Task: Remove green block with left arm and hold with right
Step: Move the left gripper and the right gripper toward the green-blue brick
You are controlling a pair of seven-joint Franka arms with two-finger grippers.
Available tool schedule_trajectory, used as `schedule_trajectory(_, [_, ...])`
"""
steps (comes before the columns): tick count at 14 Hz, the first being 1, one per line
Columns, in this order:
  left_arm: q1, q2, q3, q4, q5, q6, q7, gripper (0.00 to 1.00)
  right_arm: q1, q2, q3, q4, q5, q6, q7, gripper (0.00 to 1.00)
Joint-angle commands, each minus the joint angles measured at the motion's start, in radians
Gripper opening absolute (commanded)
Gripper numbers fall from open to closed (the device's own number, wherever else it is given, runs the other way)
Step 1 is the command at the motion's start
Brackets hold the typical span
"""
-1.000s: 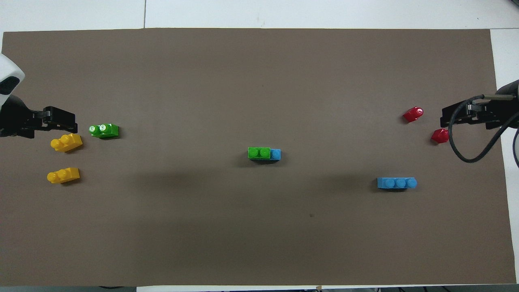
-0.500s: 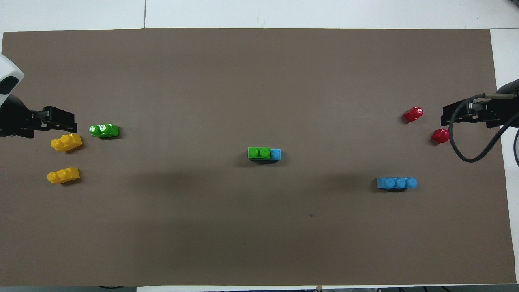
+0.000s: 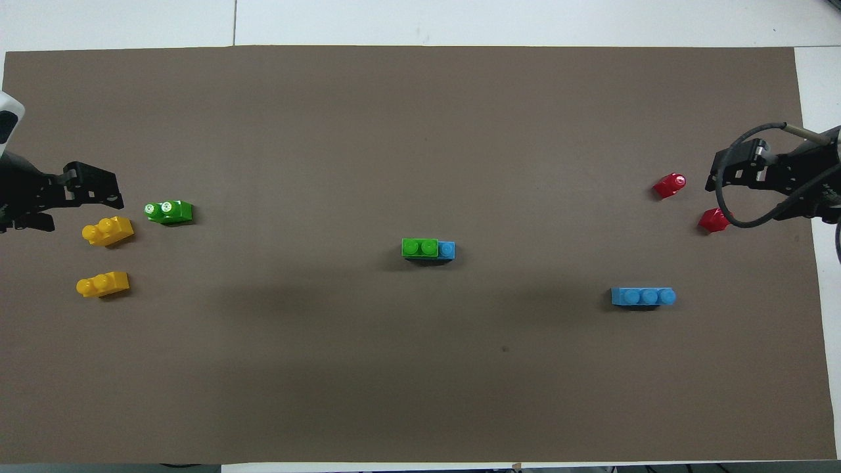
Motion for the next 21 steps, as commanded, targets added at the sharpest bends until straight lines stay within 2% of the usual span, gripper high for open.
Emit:
schedule_trajectory(1, [-0.044, -0.018, 0.000, -0.027, -0.053, 0.020, -0.246, 1.00, -0.002, -0.034, 0.011, -0.041, 0.060, 0.006, 0.245, 1.00])
schedule_trajectory(4, [-0.097, -0.012, 0.000, -0.040, -0.071, 0.086, -0.541, 1.00, -0.001, -0.038, 0.029, -0.070, 0.122, 0.009, 0.484, 1.00])
schedule_trajectory(7, [-0.168, 0.005, 0.003, -0.033, -0.071, 0.124, -0.778, 1.00, 0.022, -0.044, 0.034, -0.116, 0.203, 0.032, 0.636, 1.00])
schedule_trajectory(10, [-0.218, 0.041, -0.004, 0.052, -0.033, 0.033, -0.995, 1.00, 0.048, -0.038, 0.034, -0.177, 0.295, 0.102, 0.825, 1.00])
schedule_trajectory(13, [-0.272, 0.054, -0.008, 0.034, -0.037, -0.012, -1.107, 1.00, 0.091, -0.021, 0.034, -0.203, 0.370, 0.160, 0.983, 1.00])
schedule_trajectory(15, [-0.284, 0.113, -0.009, 0.025, -0.041, 0.006, -1.231, 1.00, 0.106, -0.001, 0.034, -0.214, 0.415, 0.197, 1.060, 1.00])
schedule_trajectory(16, [-0.298, 0.117, -0.012, 0.026, -0.056, 0.011, -1.296, 1.00, 0.123, 0.002, 0.034, -0.228, 0.427, 0.223, 1.068, 1.00])
schedule_trajectory(18, [-0.298, 0.118, -0.009, 0.025, -0.155, 0.103, -1.377, 1.00, 0.154, 0.008, 0.034, -0.255, 0.452, 0.286, 1.102, 1.00])
schedule_trajectory(19, [-0.306, 0.123, -0.011, 0.008, -0.154, 0.172, -1.435, 1.00, 0.165, 0.015, 0.034, -0.268, 0.473, 0.311, 1.108, 1.00])
schedule_trajectory(21, [-0.372, 0.178, -0.008, 0.003, -0.153, 0.216, -1.468, 1.00, 0.201, 0.034, 0.034, -0.283, 0.489, 0.363, 1.138, 1.00])
